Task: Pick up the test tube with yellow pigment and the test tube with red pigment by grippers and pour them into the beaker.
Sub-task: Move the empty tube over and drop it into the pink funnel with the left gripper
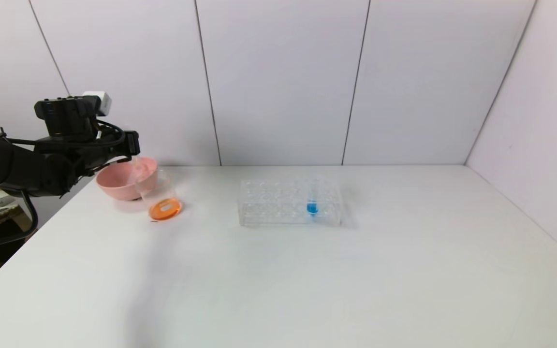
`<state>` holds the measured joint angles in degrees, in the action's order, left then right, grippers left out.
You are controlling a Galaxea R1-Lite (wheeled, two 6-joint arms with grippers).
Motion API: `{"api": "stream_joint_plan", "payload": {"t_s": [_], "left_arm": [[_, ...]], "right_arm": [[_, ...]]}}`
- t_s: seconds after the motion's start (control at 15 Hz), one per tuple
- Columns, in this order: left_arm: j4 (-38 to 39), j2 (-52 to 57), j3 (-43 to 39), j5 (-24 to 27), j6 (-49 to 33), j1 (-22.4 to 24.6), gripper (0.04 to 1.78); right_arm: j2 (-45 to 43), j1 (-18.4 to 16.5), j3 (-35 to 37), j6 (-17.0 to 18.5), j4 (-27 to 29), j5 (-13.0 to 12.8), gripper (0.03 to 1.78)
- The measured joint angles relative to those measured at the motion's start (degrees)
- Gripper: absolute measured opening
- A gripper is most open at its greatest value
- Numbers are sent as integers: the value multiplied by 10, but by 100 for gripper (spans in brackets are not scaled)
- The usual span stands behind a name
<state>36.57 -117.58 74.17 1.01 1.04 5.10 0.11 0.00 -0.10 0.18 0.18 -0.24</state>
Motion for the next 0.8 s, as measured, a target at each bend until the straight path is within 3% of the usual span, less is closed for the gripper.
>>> {"api": "stream_joint_plan", "payload": {"t_s": [0.8], "left_arm": [[20, -45, 10, -6, 15, 31, 45]], "right_arm": [[0, 0, 0, 0, 0, 0, 11]]}}
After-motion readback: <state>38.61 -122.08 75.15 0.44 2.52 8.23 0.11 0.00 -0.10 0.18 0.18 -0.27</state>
